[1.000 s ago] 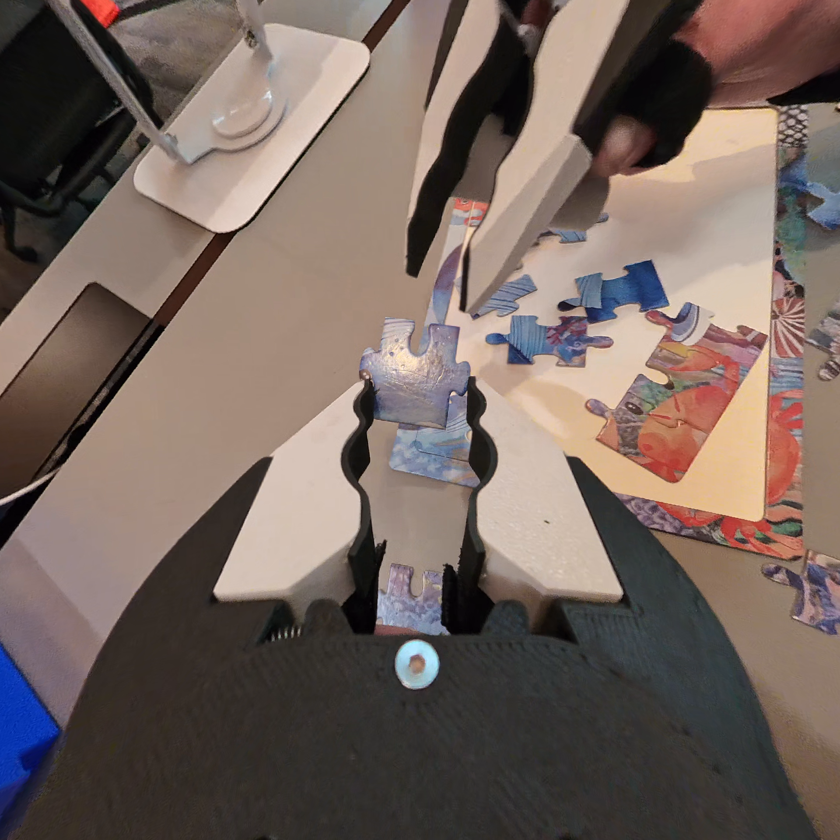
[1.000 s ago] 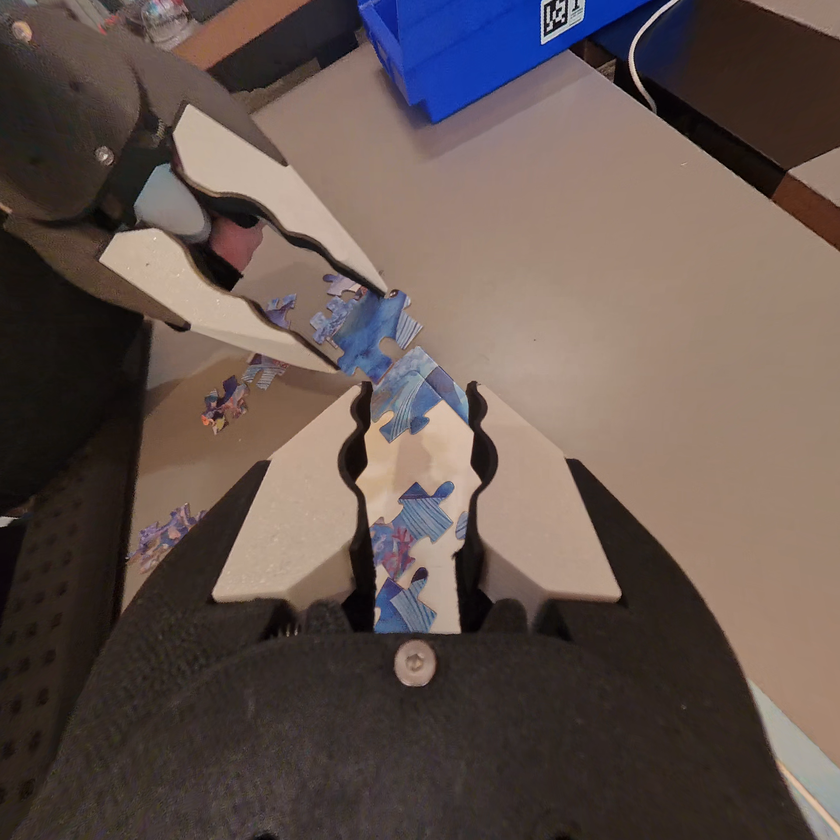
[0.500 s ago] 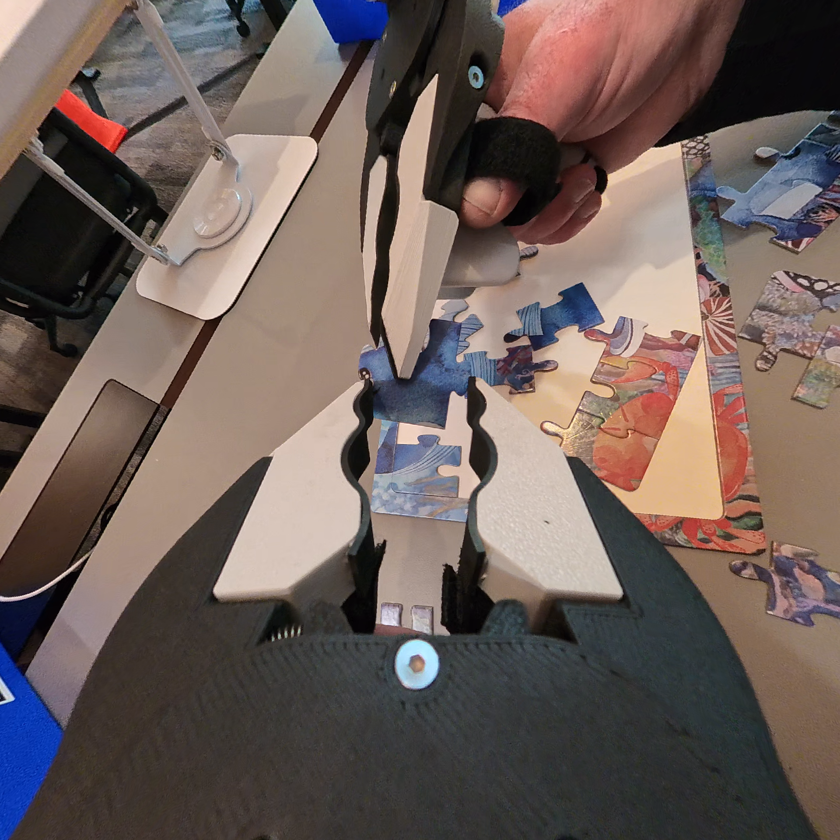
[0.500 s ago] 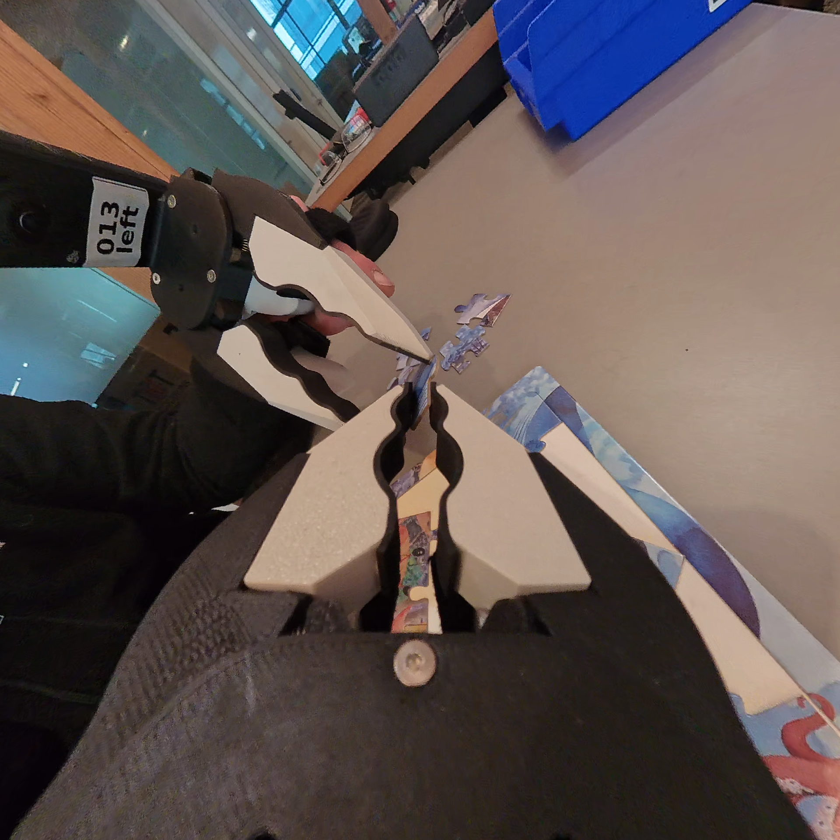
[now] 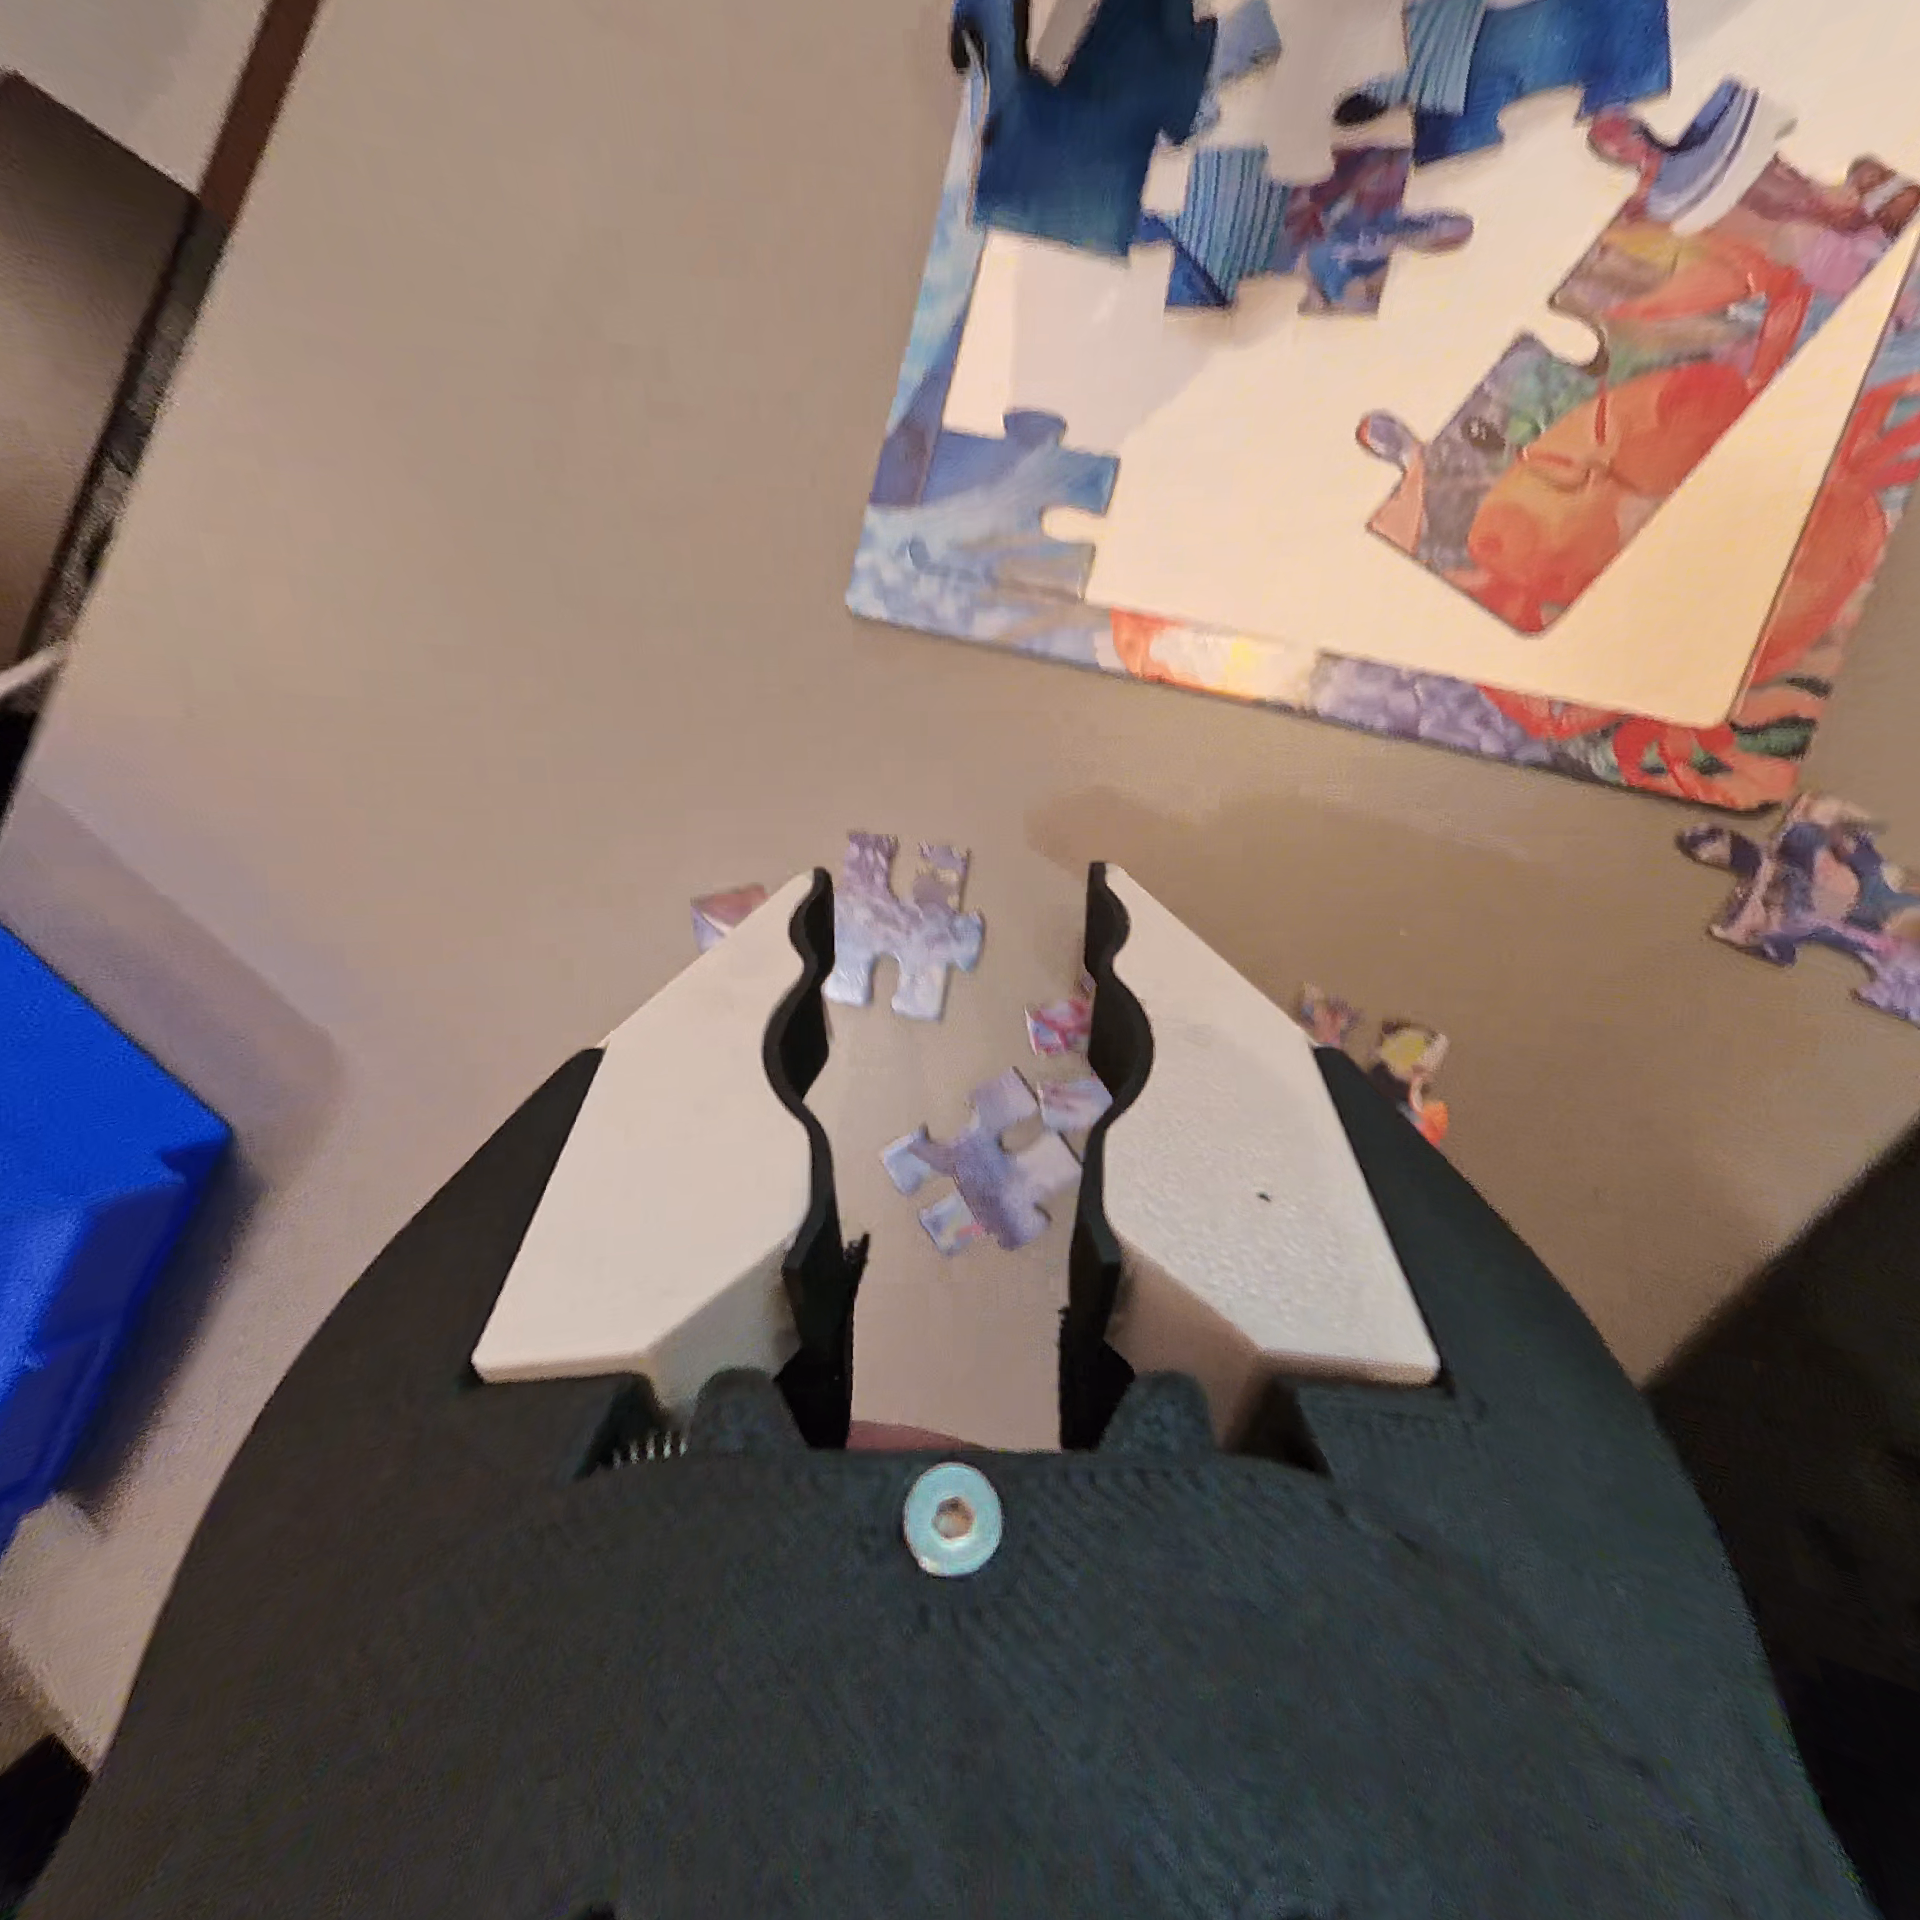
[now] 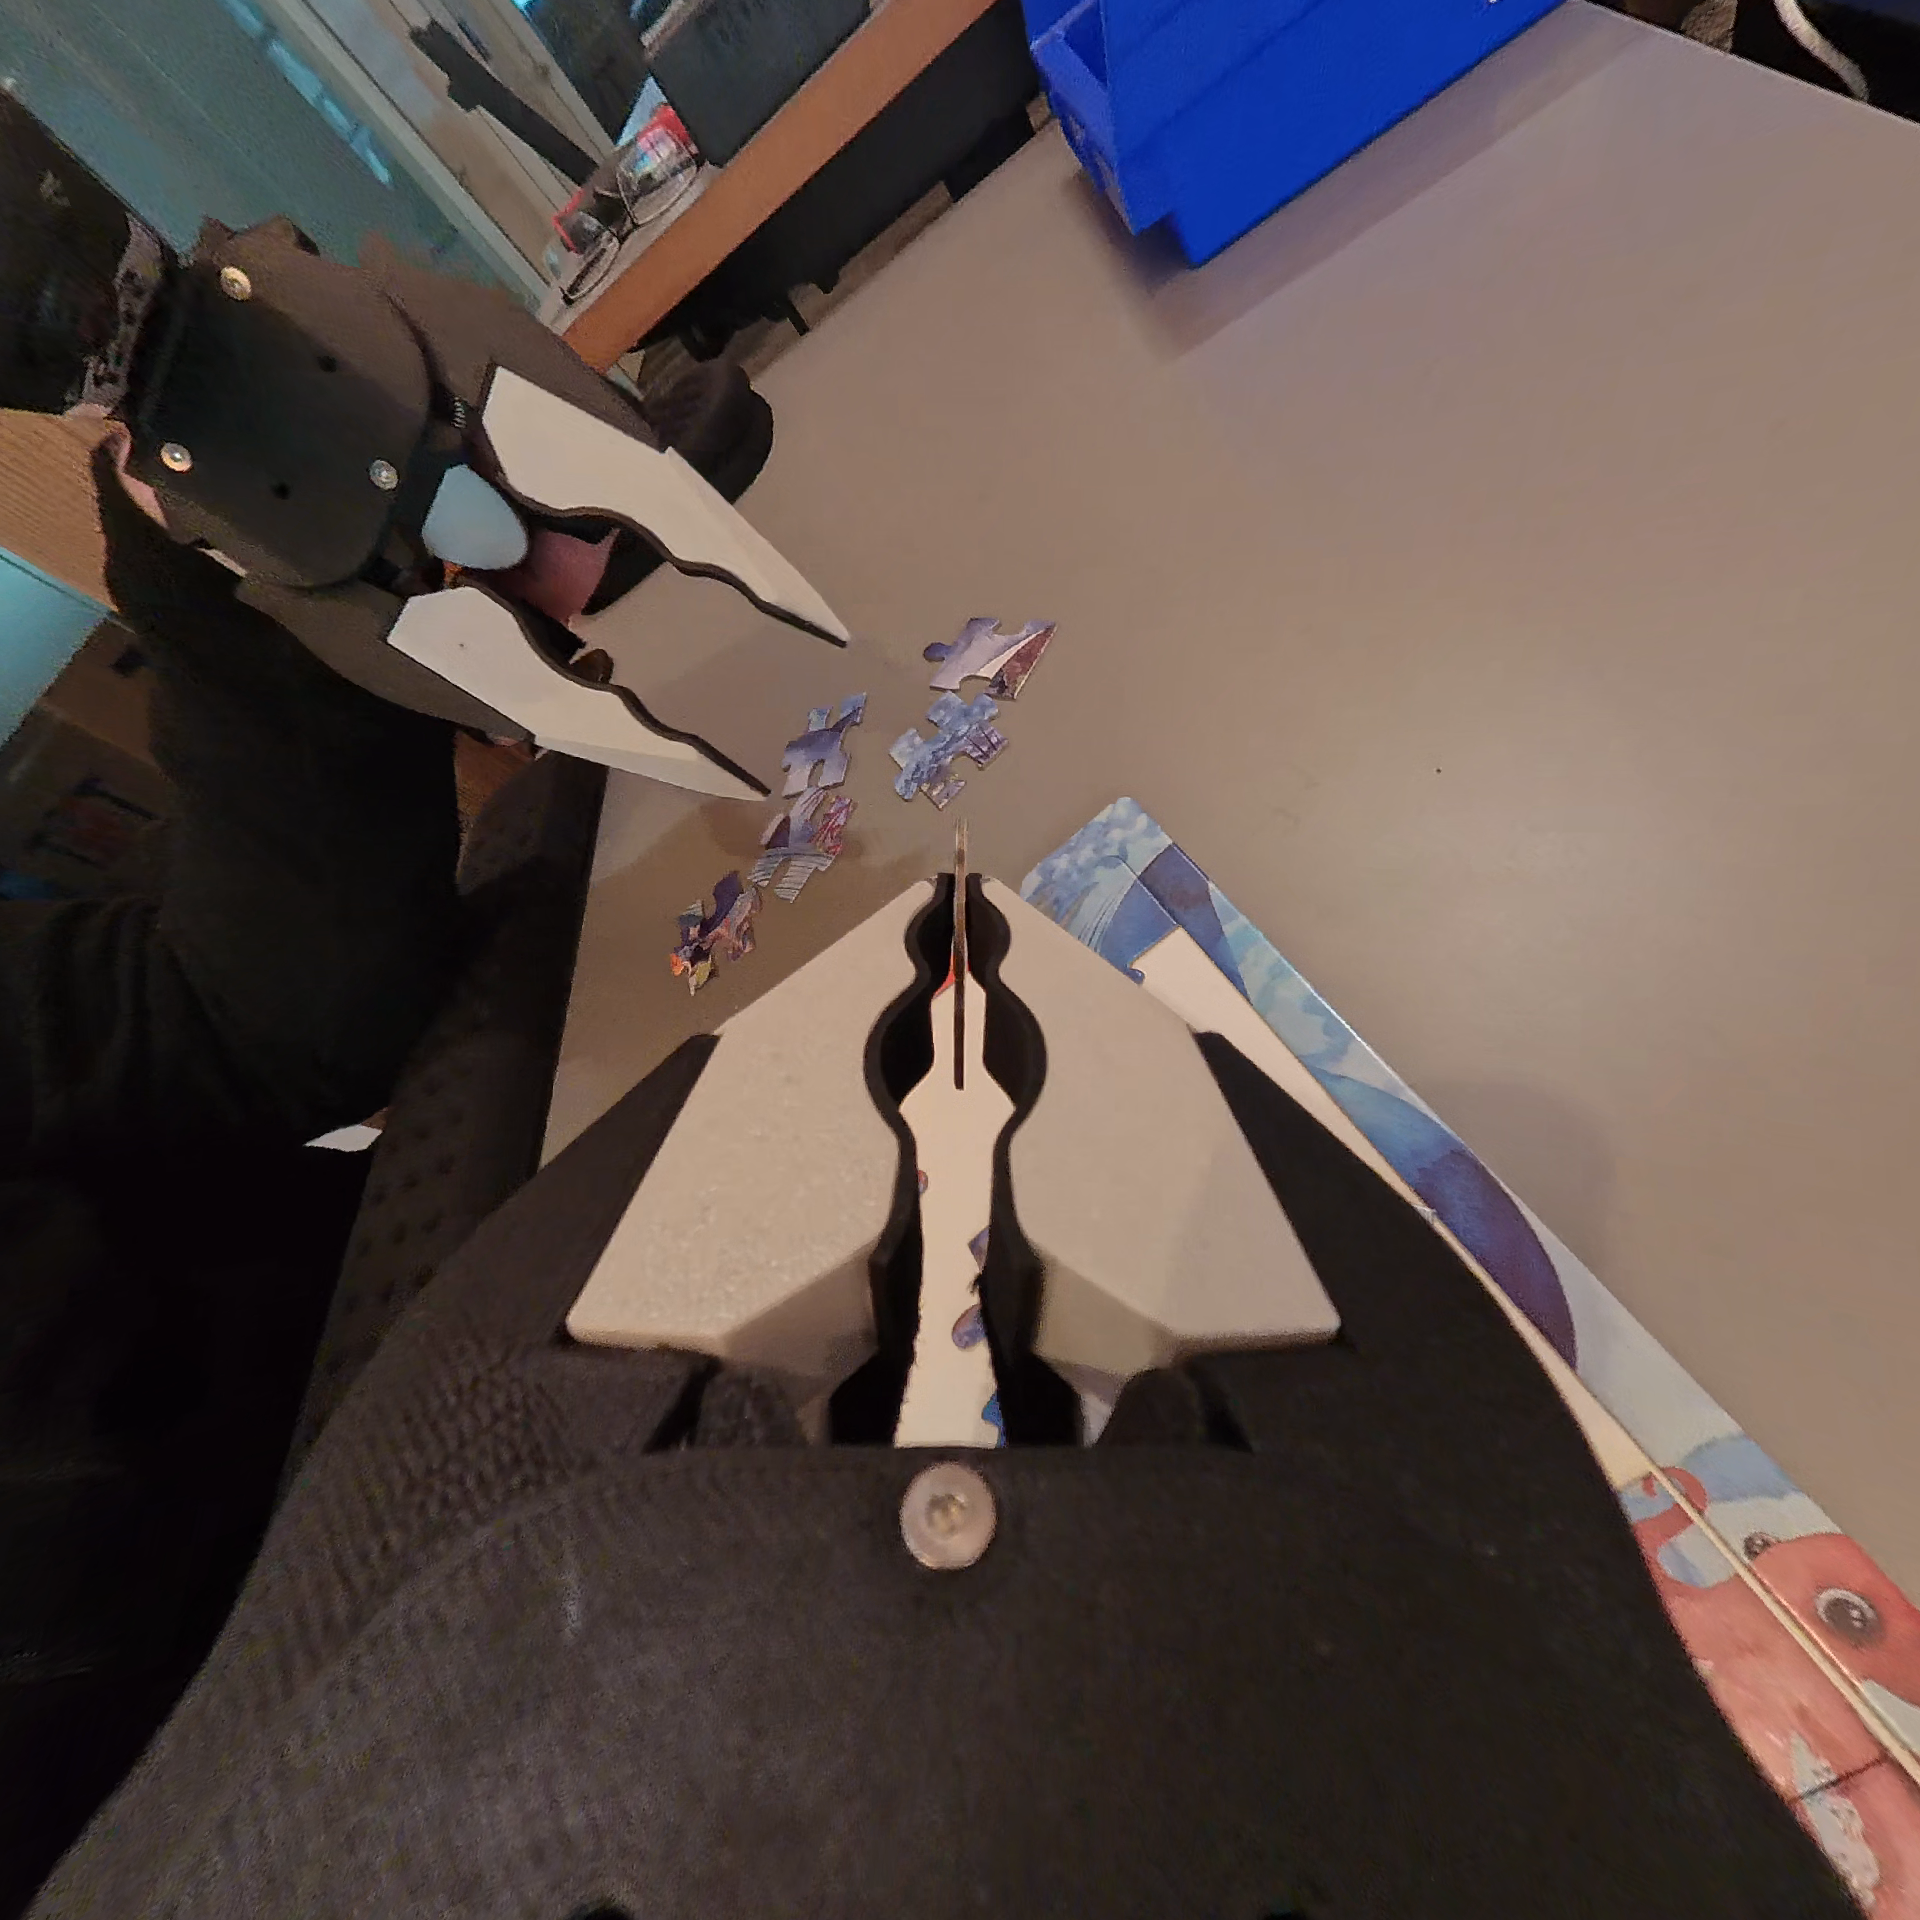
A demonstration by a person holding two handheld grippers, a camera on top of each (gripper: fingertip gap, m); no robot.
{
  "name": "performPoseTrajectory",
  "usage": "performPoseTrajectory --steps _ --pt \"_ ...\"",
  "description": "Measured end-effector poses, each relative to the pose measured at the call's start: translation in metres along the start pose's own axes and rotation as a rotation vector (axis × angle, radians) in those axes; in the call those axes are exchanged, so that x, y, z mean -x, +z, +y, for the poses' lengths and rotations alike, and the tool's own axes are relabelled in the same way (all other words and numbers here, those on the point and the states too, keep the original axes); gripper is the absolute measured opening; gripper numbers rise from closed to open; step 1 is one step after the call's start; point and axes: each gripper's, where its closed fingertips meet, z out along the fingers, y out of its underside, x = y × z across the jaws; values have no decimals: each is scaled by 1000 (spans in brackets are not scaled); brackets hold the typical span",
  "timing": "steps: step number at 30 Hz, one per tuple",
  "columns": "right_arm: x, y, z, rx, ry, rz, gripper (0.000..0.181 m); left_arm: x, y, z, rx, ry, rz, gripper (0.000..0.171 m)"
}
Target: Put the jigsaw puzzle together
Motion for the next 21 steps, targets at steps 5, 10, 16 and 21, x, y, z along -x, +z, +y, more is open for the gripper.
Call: performPoseTrajectory --steps 5,10,16,21 --pt "0 1 1 5 -3 1 0 -23 3 37 106 -24 43 56" --pt "1 0 0 4 -12 5 0 -39 18 56 162 -48 78 56" --pt "2 -1 -2 2 -22 12 0 -45 21 52 124 -78 83 44" --pt "3 -2 -2 2 -25 10 0 -44 25 52 108 -102 81 26"
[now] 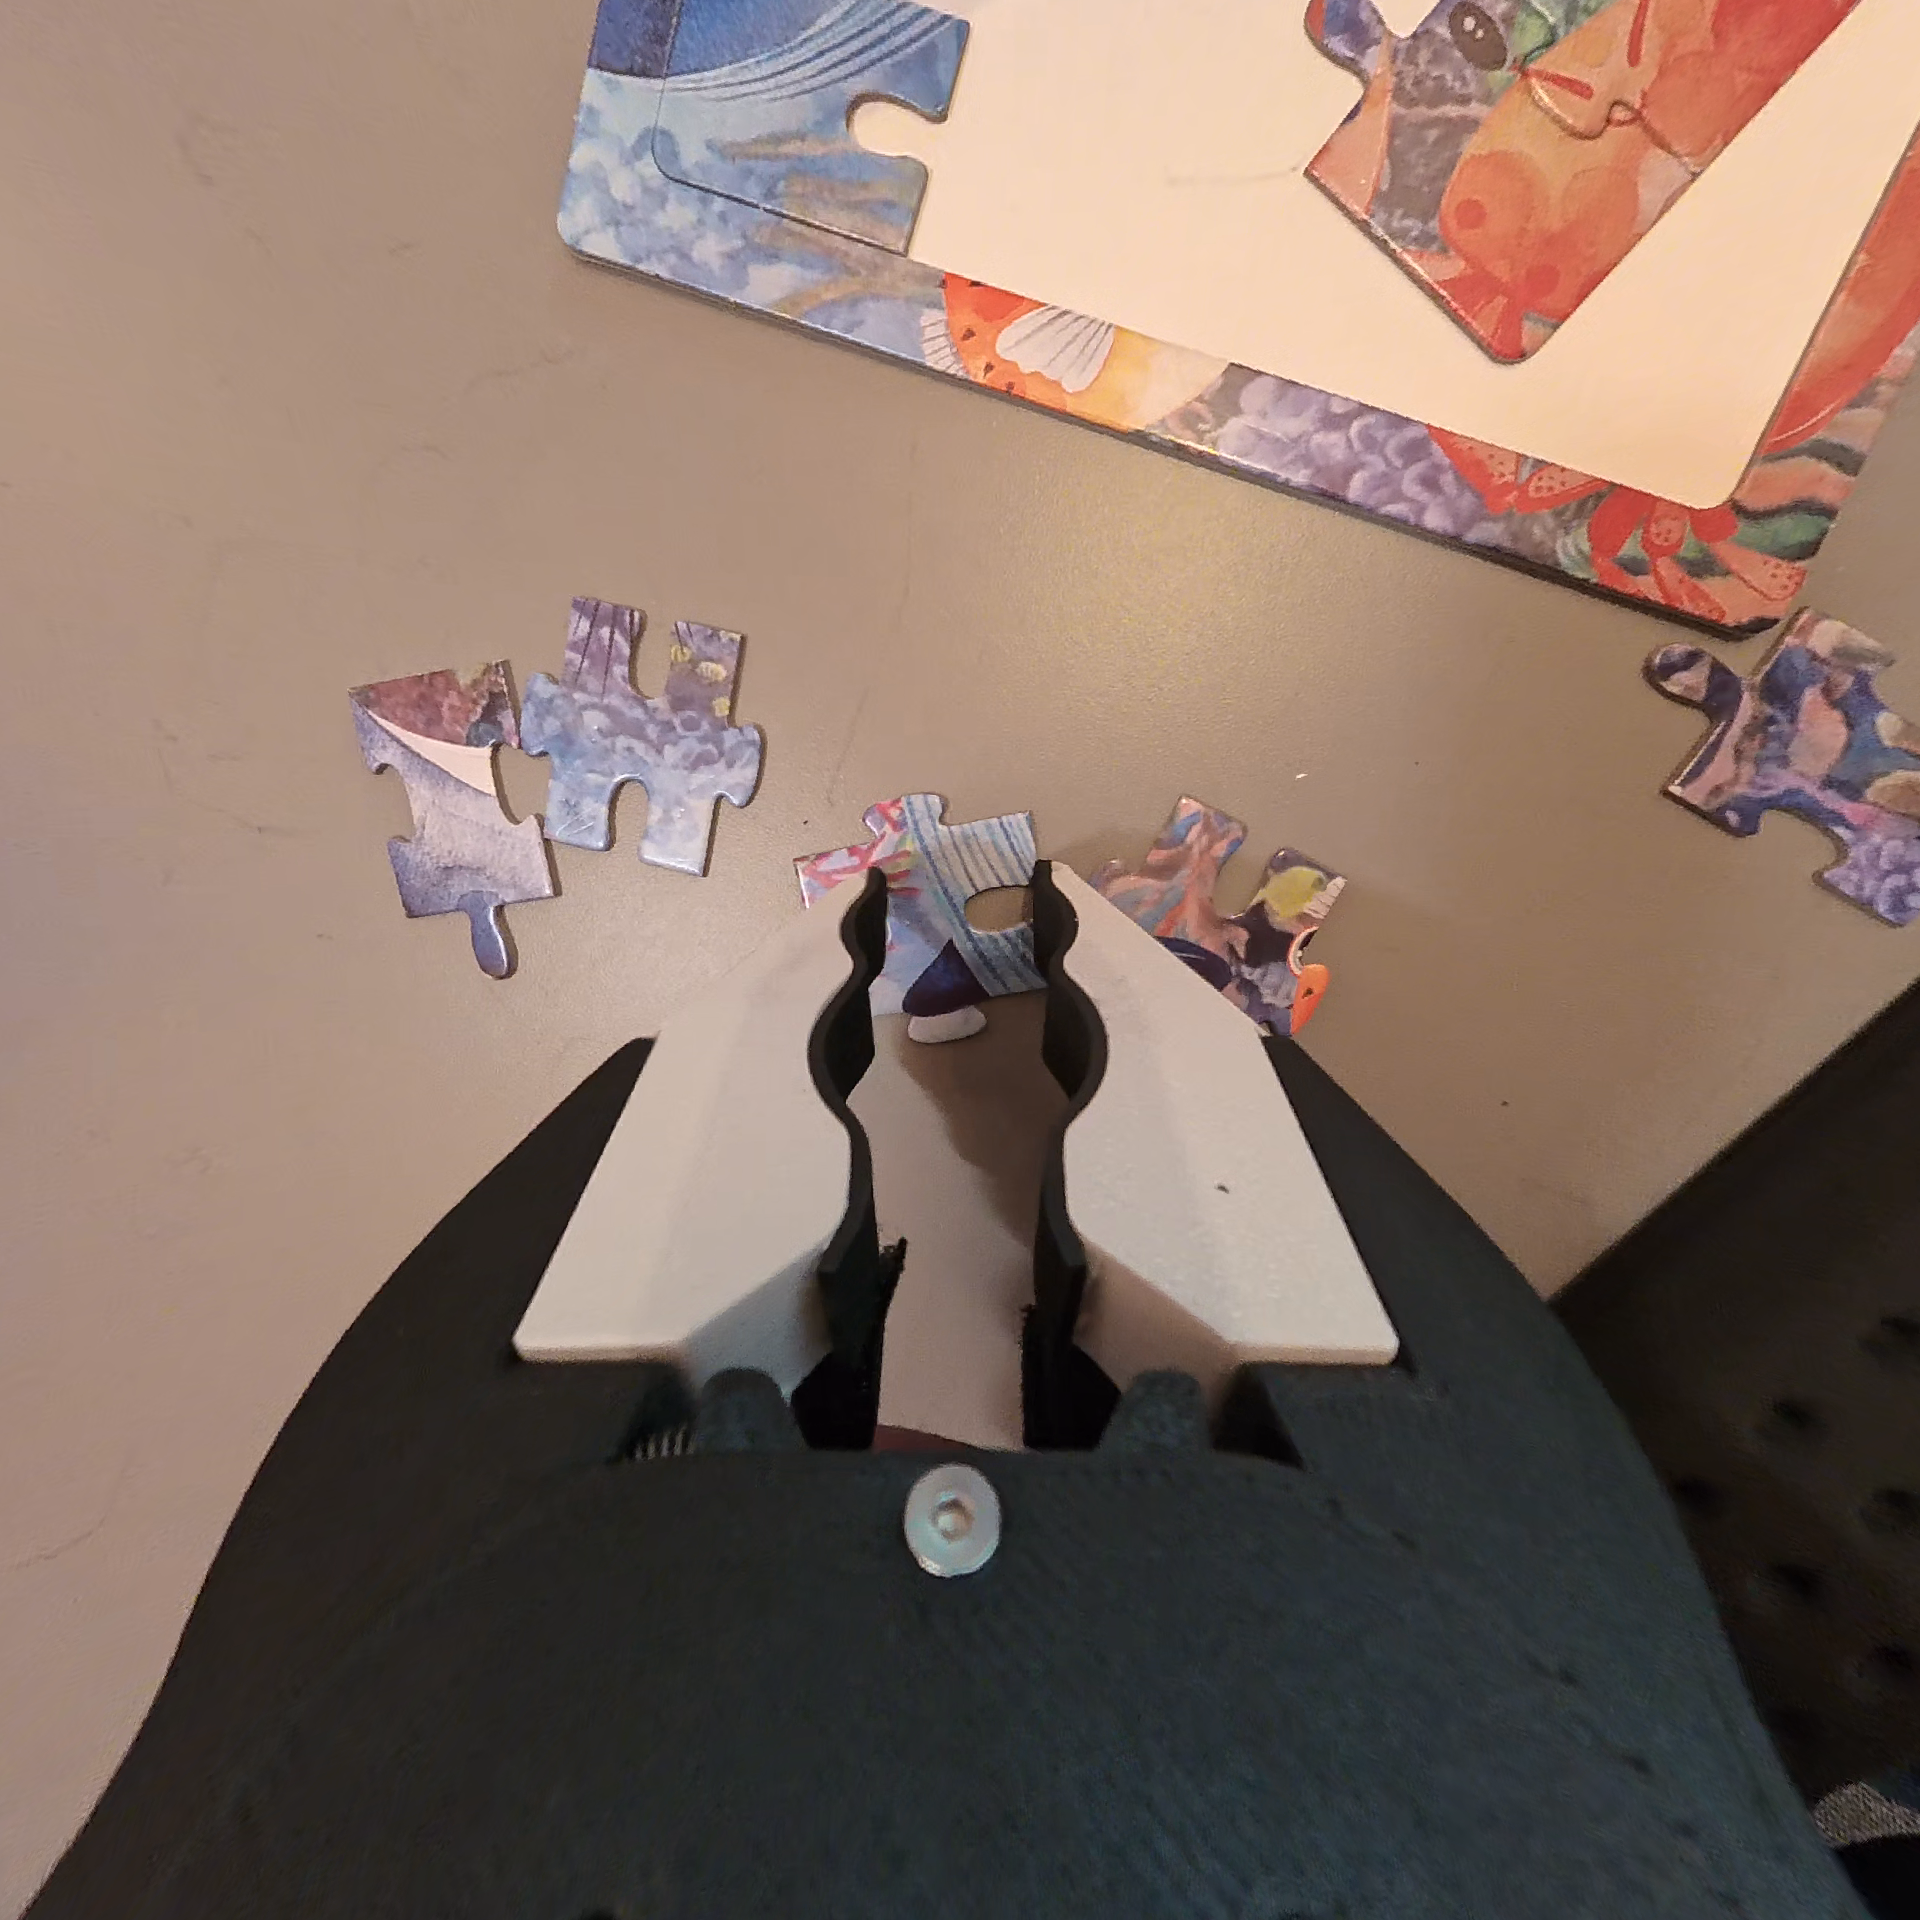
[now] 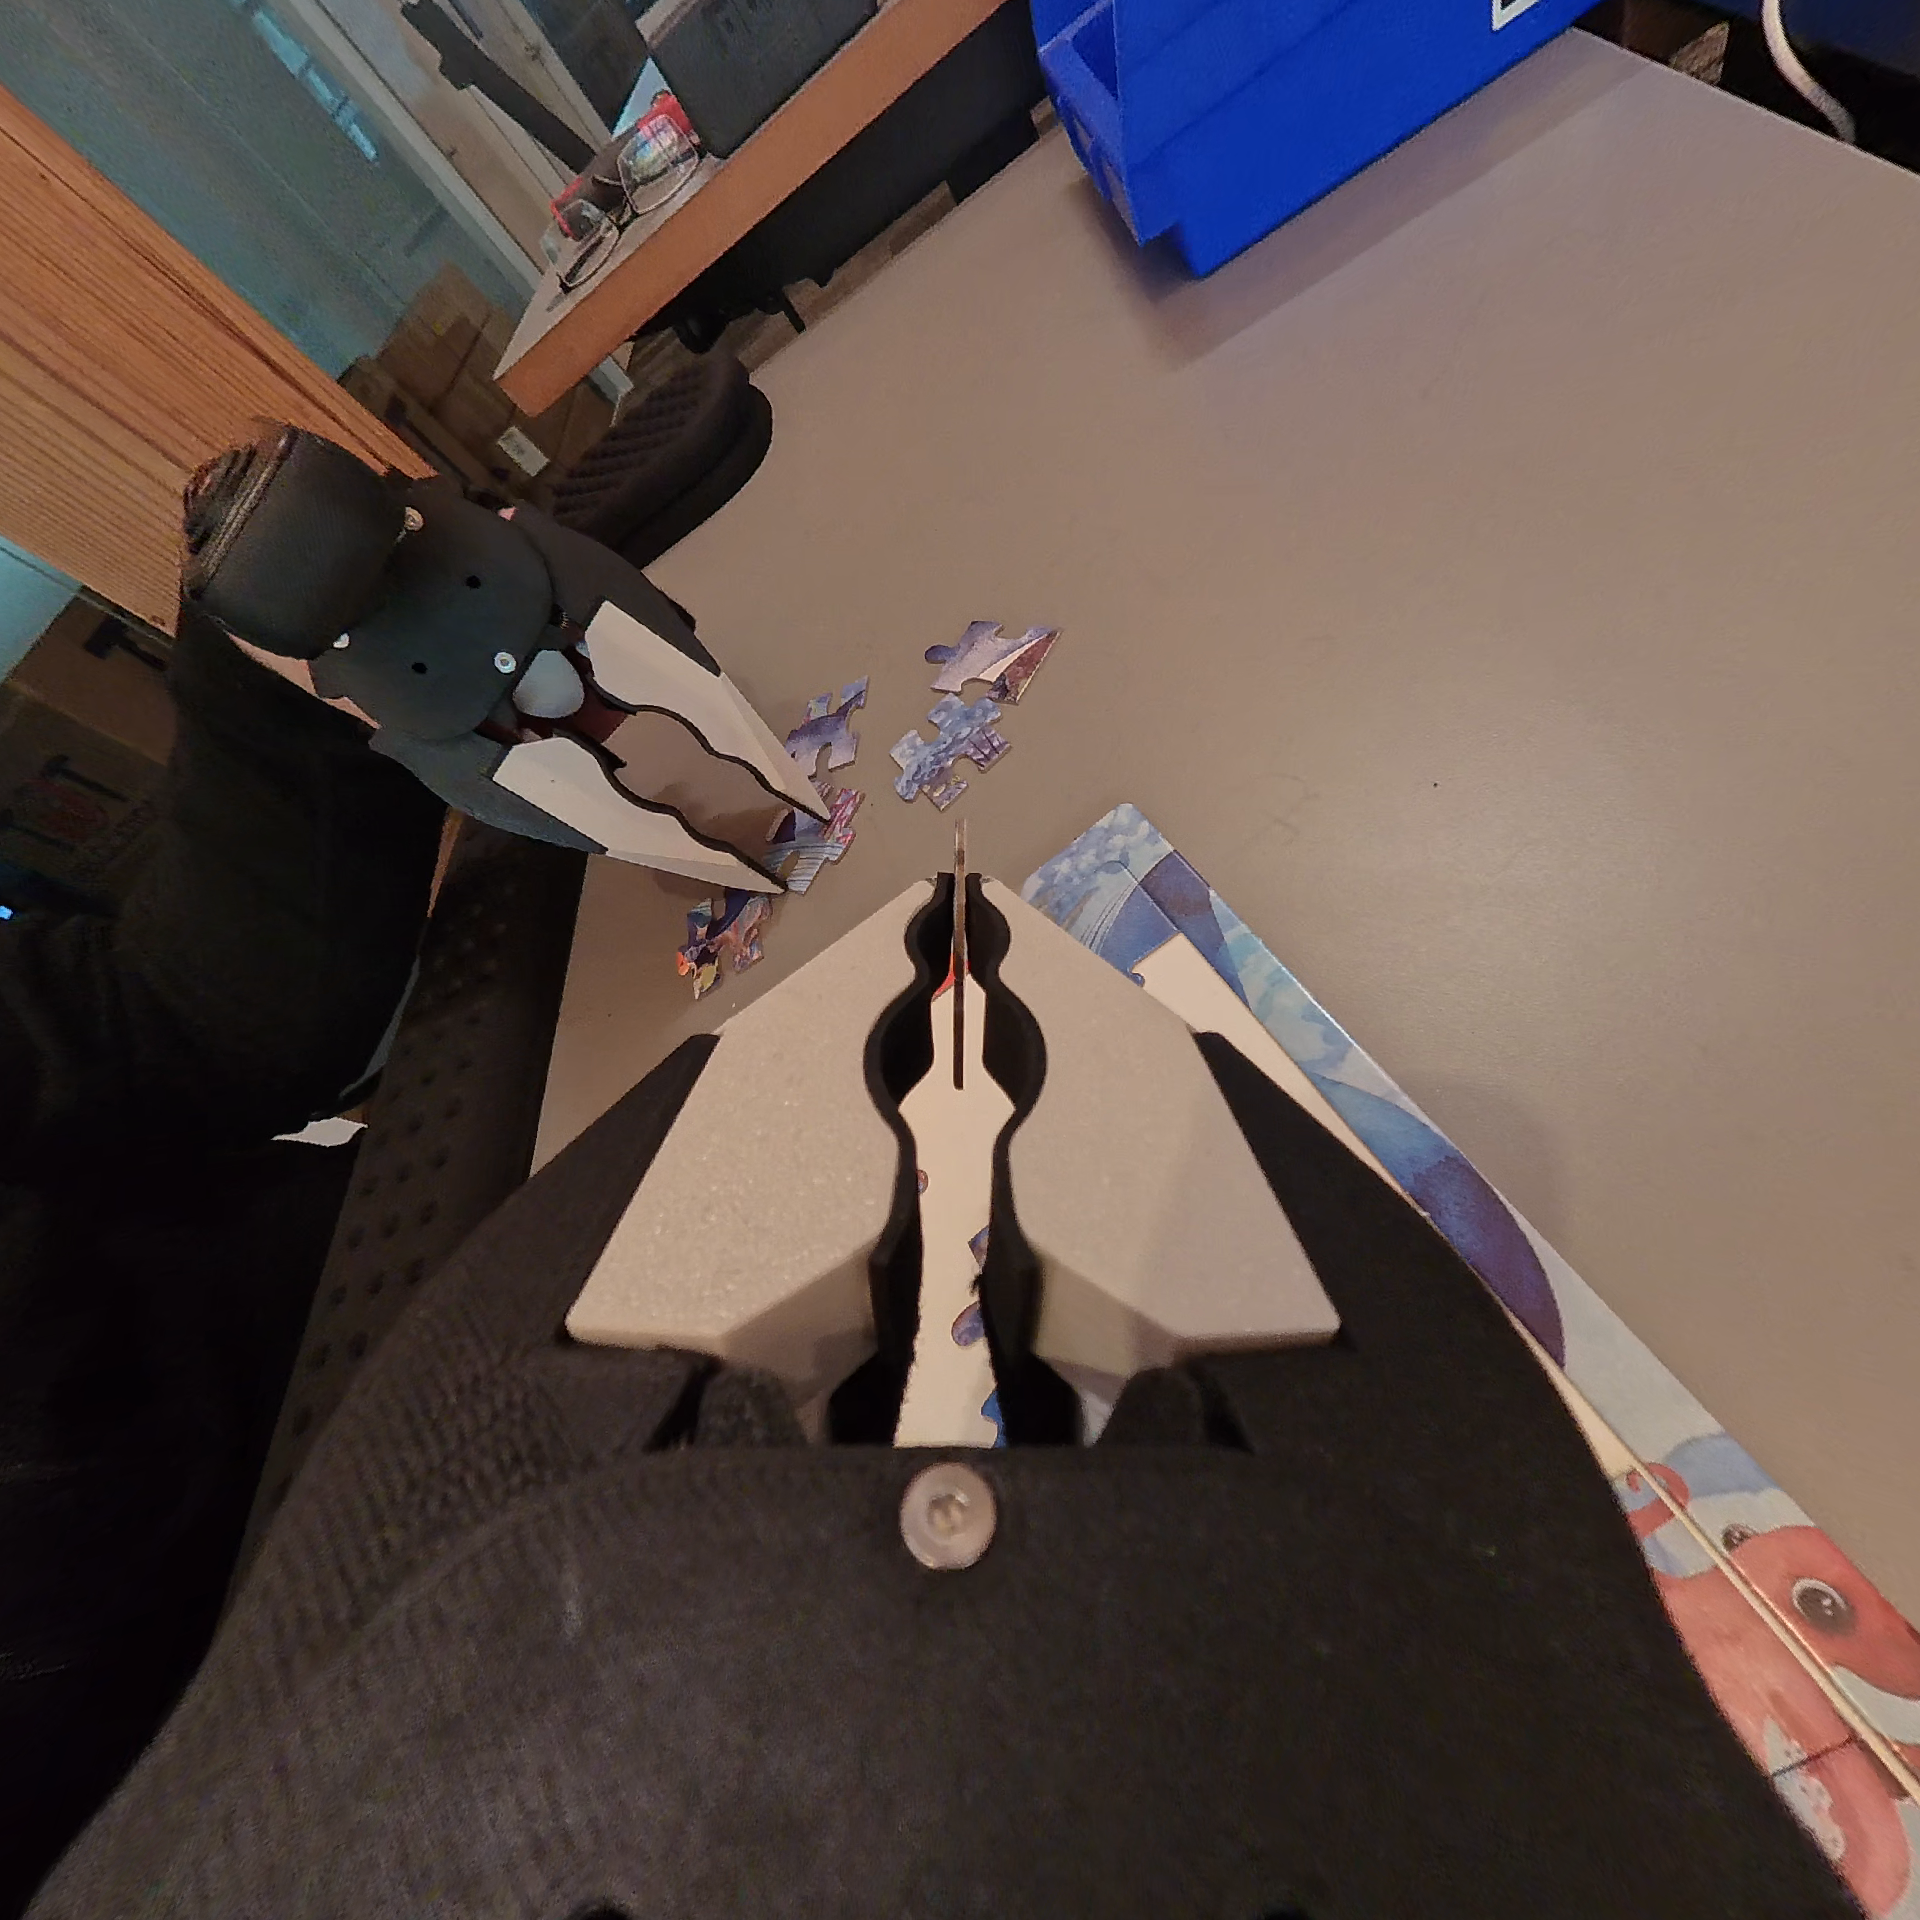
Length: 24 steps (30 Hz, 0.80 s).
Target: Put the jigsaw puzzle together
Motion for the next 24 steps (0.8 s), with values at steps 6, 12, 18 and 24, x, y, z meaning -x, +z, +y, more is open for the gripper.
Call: performPoseTrajectory --steps 6,12,18,24 --pt "1 -3 -3 -12 -1 -3 0 11 -4 -2 -26 -24 -32 40" --pt "1 -2 -2 -9 1 -7 0 11 2 -2 -33 -58 -15 48" --pt "0 -2 -2 -9 3 -8 0 7 3 -2 -62 -107 10 37" --pt "1 -3 -3 -12 1 -10 0 4 3 -5 -97 -116 12 25"
